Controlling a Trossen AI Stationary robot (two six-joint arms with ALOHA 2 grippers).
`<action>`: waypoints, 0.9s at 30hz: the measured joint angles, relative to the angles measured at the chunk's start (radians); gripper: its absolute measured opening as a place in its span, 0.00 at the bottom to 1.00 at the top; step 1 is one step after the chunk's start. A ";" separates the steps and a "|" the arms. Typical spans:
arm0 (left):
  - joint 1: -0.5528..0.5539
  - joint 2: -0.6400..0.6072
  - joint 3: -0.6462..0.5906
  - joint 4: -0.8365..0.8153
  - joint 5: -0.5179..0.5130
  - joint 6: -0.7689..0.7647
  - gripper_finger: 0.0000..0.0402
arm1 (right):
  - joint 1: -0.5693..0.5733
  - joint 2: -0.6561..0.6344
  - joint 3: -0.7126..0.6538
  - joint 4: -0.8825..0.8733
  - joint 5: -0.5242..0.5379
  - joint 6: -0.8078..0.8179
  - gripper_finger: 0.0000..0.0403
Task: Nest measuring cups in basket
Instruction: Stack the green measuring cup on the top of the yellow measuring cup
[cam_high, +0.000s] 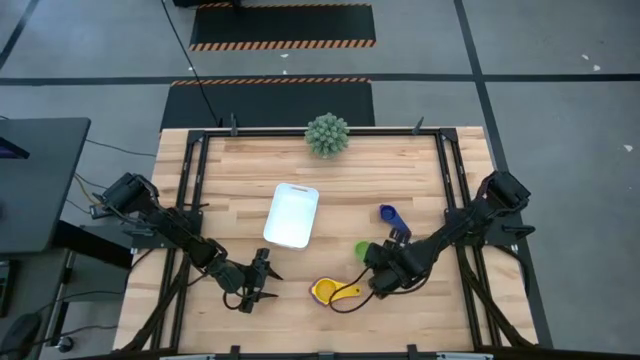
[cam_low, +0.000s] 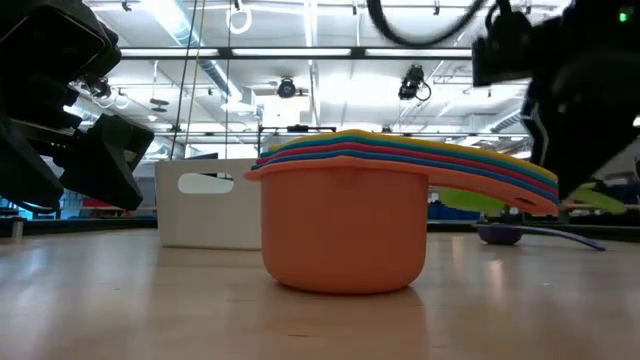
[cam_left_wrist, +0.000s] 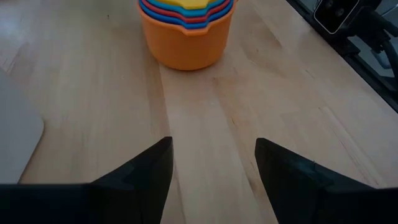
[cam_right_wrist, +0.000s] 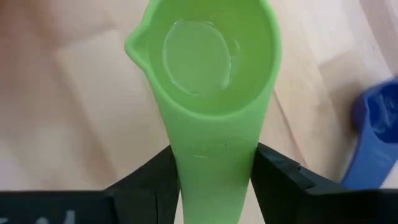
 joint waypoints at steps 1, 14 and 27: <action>0.000 0.000 0.000 0.000 0.000 0.000 0.58 | 0.002 0.000 0.014 0.000 0.000 -0.008 0.44; 0.000 0.000 0.000 0.001 0.000 -0.013 0.58 | 0.037 0.000 0.187 0.087 0.024 -0.093 0.44; 0.001 0.000 0.000 0.003 0.000 -0.016 0.58 | 0.053 0.045 0.192 0.354 -0.010 -0.197 0.44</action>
